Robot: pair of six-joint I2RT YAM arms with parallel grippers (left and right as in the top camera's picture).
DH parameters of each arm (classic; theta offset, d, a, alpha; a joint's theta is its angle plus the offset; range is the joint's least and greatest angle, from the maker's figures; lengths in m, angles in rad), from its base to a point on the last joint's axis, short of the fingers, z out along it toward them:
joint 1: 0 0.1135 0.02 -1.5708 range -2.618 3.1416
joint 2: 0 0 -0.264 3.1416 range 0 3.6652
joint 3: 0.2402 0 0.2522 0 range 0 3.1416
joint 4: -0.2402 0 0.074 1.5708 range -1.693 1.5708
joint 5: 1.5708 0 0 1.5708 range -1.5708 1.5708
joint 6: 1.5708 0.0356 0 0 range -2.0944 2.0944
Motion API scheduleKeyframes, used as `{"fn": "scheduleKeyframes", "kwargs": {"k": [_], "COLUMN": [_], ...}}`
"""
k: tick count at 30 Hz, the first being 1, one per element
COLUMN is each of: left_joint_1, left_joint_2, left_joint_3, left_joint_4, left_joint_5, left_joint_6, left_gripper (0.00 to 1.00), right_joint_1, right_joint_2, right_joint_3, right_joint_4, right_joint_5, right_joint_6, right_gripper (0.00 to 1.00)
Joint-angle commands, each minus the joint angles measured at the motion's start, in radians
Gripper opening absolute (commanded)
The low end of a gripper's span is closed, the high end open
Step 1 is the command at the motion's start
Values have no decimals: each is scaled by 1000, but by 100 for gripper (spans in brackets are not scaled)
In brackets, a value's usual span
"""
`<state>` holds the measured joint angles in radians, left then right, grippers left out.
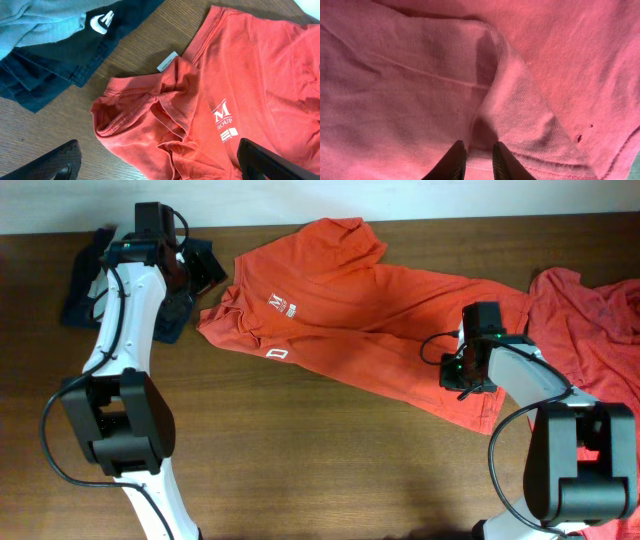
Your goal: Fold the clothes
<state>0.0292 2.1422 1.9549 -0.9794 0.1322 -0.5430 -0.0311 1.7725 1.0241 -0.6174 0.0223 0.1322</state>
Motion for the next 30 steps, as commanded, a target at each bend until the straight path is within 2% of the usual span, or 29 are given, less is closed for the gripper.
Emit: {"fn": "scheduleKeyframes", "kwargs": {"k": [1,7,11,17,26,30], "left_joint_1": [-3,-3,-3,-3,-3,-3], "left_joint_2": [5,5,5,5,5,5], "left_joint_3": [-6,-6,-6,-6,-6,-6], "left_joint_4": [1,1,1,1,1,1], "left_joint_5": [10,10,10,10,9,9], "left_joint_6": [-6,-6,-6,-6,-6,-6], "left_gripper": [99,99,99,99,99,99], "right_joint_1": [-2,-2,-2,-2,-2,-2], "right_joint_2": [3,3,3,3,3,3], "right_joint_3": [-16,-16,-16,-22,-46,-46], "right_joint_4": [6,6,5,6,40,50], "right_joint_5": [15,15,15,16,16,16], "right_joint_6": [9,9,9,14,42,42], "right_gripper": [24,24,20,24,24,8]}}
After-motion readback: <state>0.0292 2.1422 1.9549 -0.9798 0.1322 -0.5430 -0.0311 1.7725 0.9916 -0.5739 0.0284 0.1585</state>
